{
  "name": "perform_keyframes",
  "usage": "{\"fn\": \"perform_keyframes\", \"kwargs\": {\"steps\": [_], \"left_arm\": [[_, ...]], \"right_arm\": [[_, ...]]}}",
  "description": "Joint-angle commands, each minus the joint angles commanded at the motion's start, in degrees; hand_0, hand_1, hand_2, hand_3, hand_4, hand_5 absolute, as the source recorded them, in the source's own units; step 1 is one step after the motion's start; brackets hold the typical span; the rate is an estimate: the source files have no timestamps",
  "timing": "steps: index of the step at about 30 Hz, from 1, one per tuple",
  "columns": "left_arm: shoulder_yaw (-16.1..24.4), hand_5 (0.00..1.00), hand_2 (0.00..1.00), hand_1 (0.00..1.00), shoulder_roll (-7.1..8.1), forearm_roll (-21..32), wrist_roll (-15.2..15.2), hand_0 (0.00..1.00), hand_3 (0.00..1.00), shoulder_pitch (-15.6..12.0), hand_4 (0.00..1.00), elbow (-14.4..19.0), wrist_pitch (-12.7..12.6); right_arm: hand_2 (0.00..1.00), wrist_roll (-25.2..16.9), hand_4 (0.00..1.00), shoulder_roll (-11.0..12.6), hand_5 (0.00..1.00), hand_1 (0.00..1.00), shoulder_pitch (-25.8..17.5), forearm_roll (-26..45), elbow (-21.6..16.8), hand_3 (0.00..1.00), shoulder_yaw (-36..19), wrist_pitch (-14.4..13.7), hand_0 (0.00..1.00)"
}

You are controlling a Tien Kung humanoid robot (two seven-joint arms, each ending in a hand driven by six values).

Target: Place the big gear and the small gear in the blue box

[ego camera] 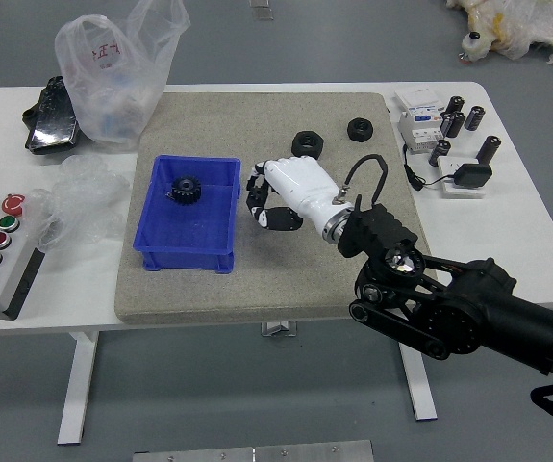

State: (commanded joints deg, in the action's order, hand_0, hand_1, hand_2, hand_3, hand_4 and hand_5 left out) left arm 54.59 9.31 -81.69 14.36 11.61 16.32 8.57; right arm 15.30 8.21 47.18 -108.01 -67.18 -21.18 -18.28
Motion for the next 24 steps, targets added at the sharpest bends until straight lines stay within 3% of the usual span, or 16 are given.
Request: {"fn": "perform_keyframes", "kwargs": {"steps": [2,3,8,9,14,15,20,21,24], "left_arm": [[0.0,0.526,0.566,0.576,0.01,-0.1,0.0,0.72,0.681,0.1,0.697,0.0,0.1],[0.0,0.529,0.567,0.576,0.03,-0.1,0.0,0.72,0.682,0.1,0.696,0.0,0.1],[0.5,0.529,0.567,0.576,0.19,-0.7,0.3,0.72,0.682,-0.1,0.696,0.1,0.2],[0.6,0.531,0.567,0.576,0.2,-0.8,0.3,0.72,0.681,-0.1,0.696,0.1,0.2],[0.5,0.531,0.567,0.576,0.2,-0.7,0.2,0.72,0.681,0.0,0.696,0.1,0.2],[0.4,0.53,0.567,0.577,0.2,-0.7,0.2,0.72,0.68,0.0,0.695,0.1,0.2],[0.4,0.53,0.567,0.577,0.27,-0.7,0.2,0.72,0.68,0.0,0.695,0.1,0.2],[0.5,0.53,0.567,0.577,0.28,-0.7,0.2,0.72,0.68,0.0,0.695,0.1,0.2],[0.4,0.53,0.567,0.577,0.28,-0.7,0.1,0.72,0.68,0.0,0.695,0.1,0.2]], "right_arm": [[0.325,-0.1,0.409,-1.0,0.069,0.51,1.0,0.1,0.0,0.49,0.8,0.0,0.353],[0.437,-0.1,0.481,-1.4,0.011,0.528,1.5,0.2,0.0,0.506,1.2,0.0,0.366],[0.437,-0.2,0.481,-2.8,0.011,0.528,2.9,1.2,1.3,0.506,3.4,0.2,0.366],[0.725,-0.2,0.439,-3.0,0.282,0.693,3.0,1.4,1.6,0.632,3.7,0.2,0.404],[0.725,0.1,0.439,-3.9,0.282,0.693,3.0,2.1,2.8,0.632,4.5,0.1,0.404],[0.814,0.5,0.495,-4.0,0.29,0.767,3.1,1.4,2.7,0.713,4.6,0.0,0.438],[0.814,1.9,0.495,-3.9,0.29,0.767,3.7,-0.6,0.3,0.713,4.9,-0.3,0.438],[0.848,2.0,0.564,-4.0,0.341,0.798,3.8,-0.6,-0.1,0.754,4.9,-0.4,0.456],[0.848,2.3,0.564,-4.2,0.341,0.798,4.0,-0.5,-1.0,0.754,5.2,-0.6,0.456]]}}
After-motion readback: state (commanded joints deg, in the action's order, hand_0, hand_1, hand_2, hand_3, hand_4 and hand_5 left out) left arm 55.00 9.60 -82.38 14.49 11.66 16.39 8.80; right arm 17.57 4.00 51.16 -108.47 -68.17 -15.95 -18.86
